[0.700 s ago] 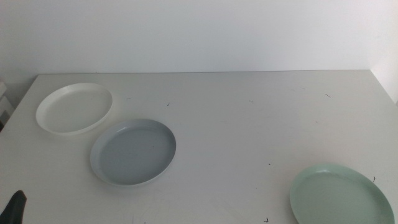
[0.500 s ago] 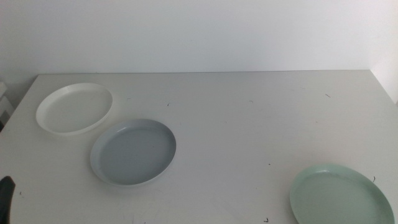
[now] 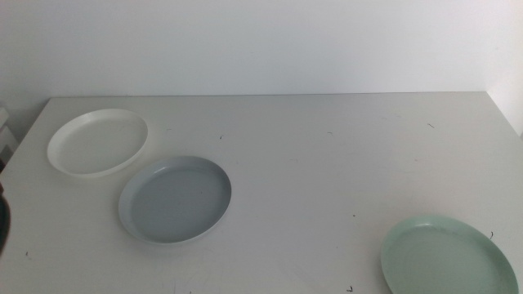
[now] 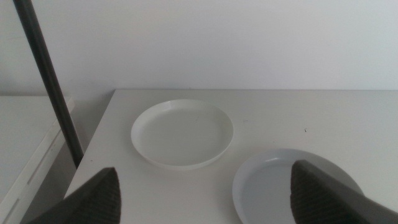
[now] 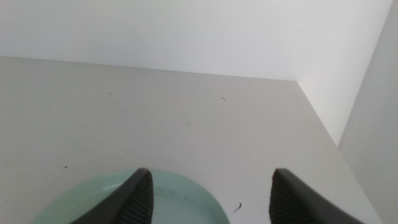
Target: Stack the three bowls on top of each other.
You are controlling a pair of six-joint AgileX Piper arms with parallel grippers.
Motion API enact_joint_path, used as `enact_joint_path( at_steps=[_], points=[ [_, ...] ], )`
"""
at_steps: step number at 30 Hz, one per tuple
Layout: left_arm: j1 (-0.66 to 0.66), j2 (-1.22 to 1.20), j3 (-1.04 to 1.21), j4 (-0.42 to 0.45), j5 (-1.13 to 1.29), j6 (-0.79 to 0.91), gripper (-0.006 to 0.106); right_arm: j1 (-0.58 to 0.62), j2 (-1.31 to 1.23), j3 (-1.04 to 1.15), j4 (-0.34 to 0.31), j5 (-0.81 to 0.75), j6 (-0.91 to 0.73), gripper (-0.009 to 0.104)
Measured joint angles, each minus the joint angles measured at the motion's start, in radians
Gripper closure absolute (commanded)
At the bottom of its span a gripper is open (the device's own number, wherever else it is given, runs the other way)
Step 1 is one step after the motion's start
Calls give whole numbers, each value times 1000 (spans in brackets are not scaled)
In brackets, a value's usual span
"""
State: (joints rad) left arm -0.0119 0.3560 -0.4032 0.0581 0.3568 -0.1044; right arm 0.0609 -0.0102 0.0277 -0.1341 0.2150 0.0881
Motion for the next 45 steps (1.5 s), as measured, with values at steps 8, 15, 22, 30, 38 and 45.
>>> enact_joint_path(
  at_steps=[8, 15, 22, 30, 38, 45],
  points=[
    [0, 219, -302, -1, 214, -7, -5, 0, 0, 0, -1, 0, 0, 47],
    [0, 442, -598, -4, 412, -10, -5, 0, 0, 0, -1, 0, 0, 47],
    [0, 685, -891, -4, 660, 15, -5, 0, 0, 0, -1, 0, 0, 47],
    [0, 949, -1145, -18, 886, 28, -5, 0, 0, 0, 0, 0, 0, 47],
    [0, 1110, -1188, -38, 895, 6, -5, 0, 0, 0, 0, 0, 0, 47],
    [0, 1217, -1188, -58, 894, -38, -5, 0, 0, 0, 0, 0, 0, 47]
  ],
)
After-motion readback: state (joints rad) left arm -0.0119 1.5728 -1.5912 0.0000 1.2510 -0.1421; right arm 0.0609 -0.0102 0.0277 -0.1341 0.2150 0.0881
